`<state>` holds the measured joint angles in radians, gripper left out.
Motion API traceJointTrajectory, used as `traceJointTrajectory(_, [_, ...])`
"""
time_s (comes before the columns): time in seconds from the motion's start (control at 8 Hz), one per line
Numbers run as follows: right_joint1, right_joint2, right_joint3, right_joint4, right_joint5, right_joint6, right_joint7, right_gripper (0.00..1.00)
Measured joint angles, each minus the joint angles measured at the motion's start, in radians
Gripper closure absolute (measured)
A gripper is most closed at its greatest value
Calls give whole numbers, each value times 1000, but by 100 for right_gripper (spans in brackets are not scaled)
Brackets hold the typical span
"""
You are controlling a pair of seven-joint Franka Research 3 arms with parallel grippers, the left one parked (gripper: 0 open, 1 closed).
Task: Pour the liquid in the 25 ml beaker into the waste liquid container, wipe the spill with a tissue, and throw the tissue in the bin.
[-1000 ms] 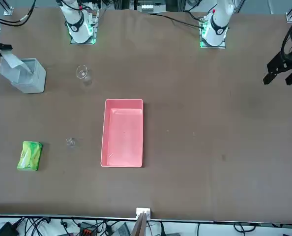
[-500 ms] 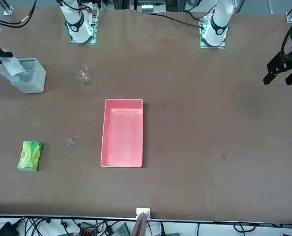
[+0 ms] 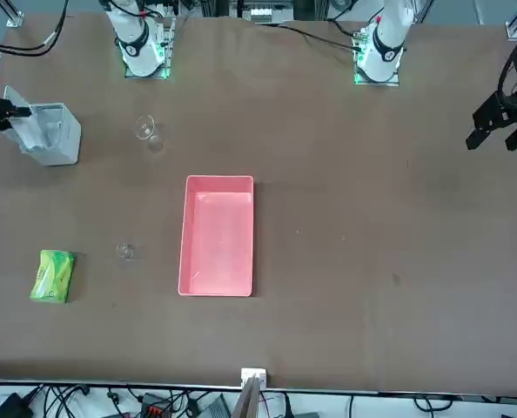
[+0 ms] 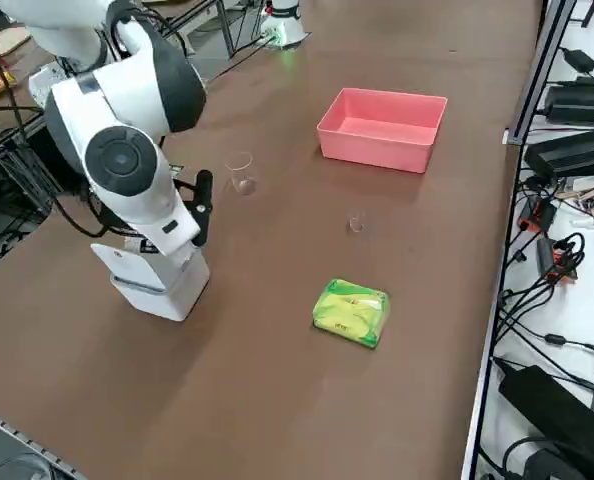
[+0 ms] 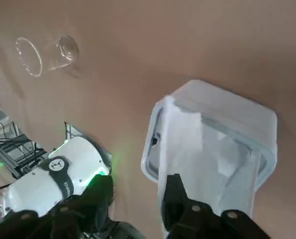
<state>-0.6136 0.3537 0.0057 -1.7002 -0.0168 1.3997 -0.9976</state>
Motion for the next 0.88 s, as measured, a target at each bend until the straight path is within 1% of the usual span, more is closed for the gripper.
traceJointTrajectory(0.88, [13,35,0,0,0,60,0,36])
